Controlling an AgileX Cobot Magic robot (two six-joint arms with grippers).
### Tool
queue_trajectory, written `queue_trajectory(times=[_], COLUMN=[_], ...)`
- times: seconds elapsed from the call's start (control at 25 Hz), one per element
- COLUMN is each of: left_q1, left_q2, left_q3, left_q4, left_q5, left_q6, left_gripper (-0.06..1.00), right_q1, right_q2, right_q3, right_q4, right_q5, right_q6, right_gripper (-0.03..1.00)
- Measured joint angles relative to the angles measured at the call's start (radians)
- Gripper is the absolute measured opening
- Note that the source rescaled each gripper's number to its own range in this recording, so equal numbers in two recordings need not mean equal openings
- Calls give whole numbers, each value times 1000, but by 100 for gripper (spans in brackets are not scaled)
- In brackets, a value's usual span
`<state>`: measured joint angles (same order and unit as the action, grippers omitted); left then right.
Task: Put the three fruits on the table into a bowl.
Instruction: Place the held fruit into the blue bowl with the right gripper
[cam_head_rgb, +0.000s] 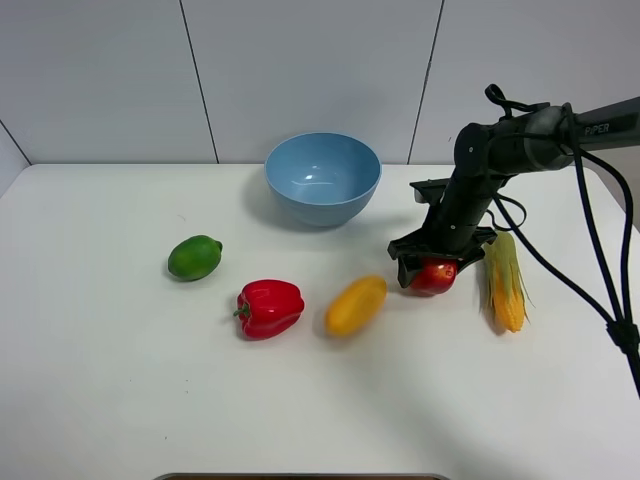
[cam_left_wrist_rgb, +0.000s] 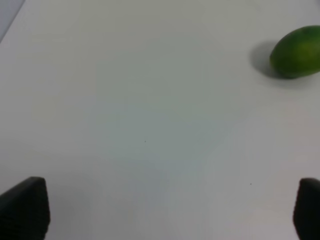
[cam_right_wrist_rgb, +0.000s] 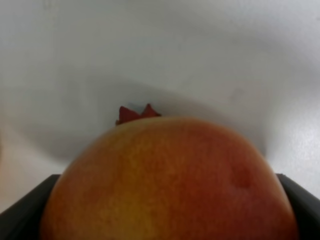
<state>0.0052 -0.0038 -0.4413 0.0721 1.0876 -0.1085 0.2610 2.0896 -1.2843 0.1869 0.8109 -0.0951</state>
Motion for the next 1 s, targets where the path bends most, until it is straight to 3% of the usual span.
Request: queue_trajectory(times=[0.36, 1.0], left_q1=[0, 0], left_q2=[0, 0], left_q3=[0, 0], left_q4=[0, 0], left_q5=[0, 0], left_q6=[0, 0], left_gripper=[100, 100], right_q1=[0, 0], right_q2=[-16, -296], right_q3=[0, -33], right_q4=[1, 36], right_q5=[-14, 0], right_q6=[0, 11], right_gripper=[35, 35])
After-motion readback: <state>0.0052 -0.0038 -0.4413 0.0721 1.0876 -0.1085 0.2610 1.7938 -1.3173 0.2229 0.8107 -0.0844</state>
